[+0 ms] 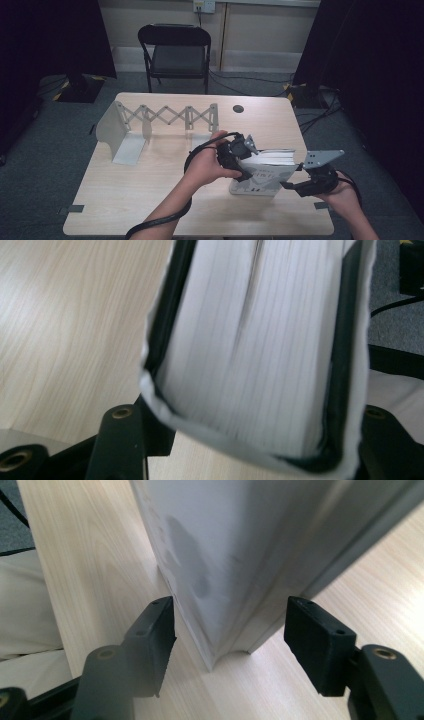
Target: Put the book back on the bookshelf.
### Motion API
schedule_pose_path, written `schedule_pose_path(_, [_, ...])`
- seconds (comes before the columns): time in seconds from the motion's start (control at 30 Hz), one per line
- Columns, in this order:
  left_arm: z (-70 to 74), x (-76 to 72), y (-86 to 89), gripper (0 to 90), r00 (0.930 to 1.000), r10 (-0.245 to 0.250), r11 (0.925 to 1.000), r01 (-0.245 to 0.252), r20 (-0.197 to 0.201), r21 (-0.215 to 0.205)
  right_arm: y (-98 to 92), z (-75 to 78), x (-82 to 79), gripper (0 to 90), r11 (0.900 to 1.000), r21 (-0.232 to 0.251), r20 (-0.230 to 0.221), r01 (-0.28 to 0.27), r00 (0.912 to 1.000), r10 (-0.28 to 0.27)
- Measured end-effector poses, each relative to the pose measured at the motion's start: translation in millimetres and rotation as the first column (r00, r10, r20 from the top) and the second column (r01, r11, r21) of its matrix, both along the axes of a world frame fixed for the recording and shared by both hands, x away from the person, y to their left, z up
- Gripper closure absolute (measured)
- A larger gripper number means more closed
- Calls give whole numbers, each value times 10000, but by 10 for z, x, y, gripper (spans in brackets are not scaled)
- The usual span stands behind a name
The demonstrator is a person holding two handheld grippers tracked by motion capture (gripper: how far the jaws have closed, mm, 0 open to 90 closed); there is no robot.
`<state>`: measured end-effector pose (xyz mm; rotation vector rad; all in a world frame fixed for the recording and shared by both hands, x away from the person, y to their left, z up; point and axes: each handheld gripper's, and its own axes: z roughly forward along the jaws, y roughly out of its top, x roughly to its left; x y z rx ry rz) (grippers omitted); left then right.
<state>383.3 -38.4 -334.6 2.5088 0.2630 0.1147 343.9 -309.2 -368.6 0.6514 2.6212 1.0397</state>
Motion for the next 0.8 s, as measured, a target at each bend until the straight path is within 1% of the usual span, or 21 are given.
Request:
schedule_pose_path(0.07, [9,-7,-23,438,10000,-28,10000,28,18,10,-26,-32,3,353,9999,70,-38,84,10000,-84])
schedule_pose_path(0.1, [14,-8,-40,438,9999,-134,9999,133,52,78,-33,-43,4,349,9999,100,-52,96,9999,-95])
schedule_pose_path(0.2, [14,-1,-50,441,9999,-143,9998,142,84,127,-47,-78,1,335,9998,82,-22,168,9999,-168])
schedule_pose_path(0.27, [14,0,-42,452,9991,-388,9992,386,160,135,-48,-96,-4,331,9998,58,-74,175,9998,-175])
schedule_pose_path(0.33, [11,-17,-40,461,9989,-436,9990,435,147,80,-49,-112,-10,323,9998,-27,-64,195,9998,-195])
schedule_pose_path(0.37, [17,-26,-44,464,9985,-516,9986,513,208,158,-52,-118,-10,320,9998,-55,-42,189,9998,-189])
schedule_pose_path(0.5, [29,-59,-59,484,9980,-576,9980,568,254,286,-63,-152,-5,297,9995,-5,-30,309,9995,-309])
schedule_pose_path(0.6, [32,-82,-49,502,9984,-526,9983,522,184,254,-60,-186,-1,299,9995,75,-129,319,9994,-318])
schedule_pose_path(0.67, [32,-107,-48,512,9987,-446,9987,440,244,255,-50,-206,-4,298,9996,12,-92,297,9995,-297])
schedule_pose_path(0.8, [33,-141,-43,519,9991,-290,9992,282,318,275,-44,-225,-1,296,9995,57,-94,312,9995,-312])
